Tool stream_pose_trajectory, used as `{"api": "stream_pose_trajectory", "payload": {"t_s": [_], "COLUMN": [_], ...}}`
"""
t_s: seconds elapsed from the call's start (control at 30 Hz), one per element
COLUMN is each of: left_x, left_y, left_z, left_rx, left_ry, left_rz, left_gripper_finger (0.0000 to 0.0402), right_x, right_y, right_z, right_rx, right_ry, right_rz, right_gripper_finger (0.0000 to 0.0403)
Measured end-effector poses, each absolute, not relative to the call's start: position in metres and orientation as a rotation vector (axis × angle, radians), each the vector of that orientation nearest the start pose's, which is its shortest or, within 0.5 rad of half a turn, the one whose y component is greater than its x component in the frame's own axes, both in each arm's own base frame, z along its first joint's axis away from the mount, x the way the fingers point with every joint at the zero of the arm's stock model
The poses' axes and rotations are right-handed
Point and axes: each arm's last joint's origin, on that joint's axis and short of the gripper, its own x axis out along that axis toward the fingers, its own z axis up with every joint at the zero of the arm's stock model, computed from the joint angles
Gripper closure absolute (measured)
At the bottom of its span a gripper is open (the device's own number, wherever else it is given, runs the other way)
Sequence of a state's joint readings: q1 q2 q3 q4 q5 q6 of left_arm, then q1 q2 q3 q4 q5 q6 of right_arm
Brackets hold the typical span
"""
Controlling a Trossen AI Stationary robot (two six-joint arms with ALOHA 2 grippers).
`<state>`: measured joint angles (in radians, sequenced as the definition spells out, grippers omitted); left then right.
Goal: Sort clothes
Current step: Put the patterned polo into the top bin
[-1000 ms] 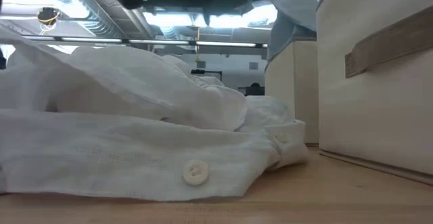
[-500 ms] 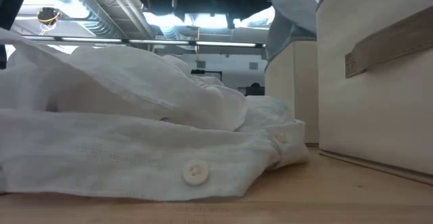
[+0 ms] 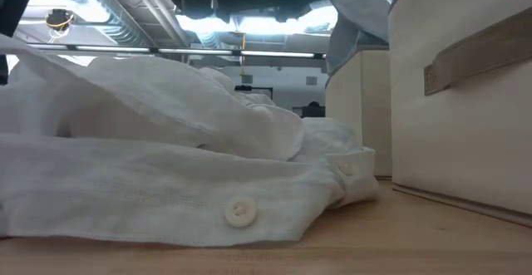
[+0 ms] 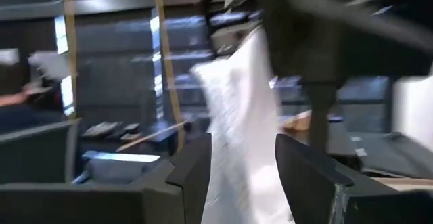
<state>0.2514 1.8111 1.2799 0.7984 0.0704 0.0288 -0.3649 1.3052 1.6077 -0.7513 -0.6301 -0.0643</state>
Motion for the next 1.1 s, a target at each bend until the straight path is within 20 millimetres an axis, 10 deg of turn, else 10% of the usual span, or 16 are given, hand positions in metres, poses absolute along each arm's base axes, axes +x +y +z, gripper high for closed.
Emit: {"api": "stream_pose_trajectory", "payload": {"t_s": [0.3,0.53,1.1], "left_x": [0.419,0.42,0.406], "left_y": [0.103,0.109,0.161], "left_z": [0.306,0.308,0.285], "left_rx": [0.089,0.196,0.207], "left_ry": [-0.247,-0.252,0.028], "left_rz": [0.111,0.14,0.523], "left_gripper_finger": [0.026,0.0389,0.0401], "right_x": [0.239,0.239,0.207], "right_y": [-0.073,-0.073,-0.057], "right_z": [0.449,0.449,0.495], "right_rx": [0.108,0.104,0.192], "right_ry": [0.379,0.378,0.339], "right_rz": [0.299,0.299,0.408], "right_gripper_finger": [0.0182,0.0182,0.0182]}}
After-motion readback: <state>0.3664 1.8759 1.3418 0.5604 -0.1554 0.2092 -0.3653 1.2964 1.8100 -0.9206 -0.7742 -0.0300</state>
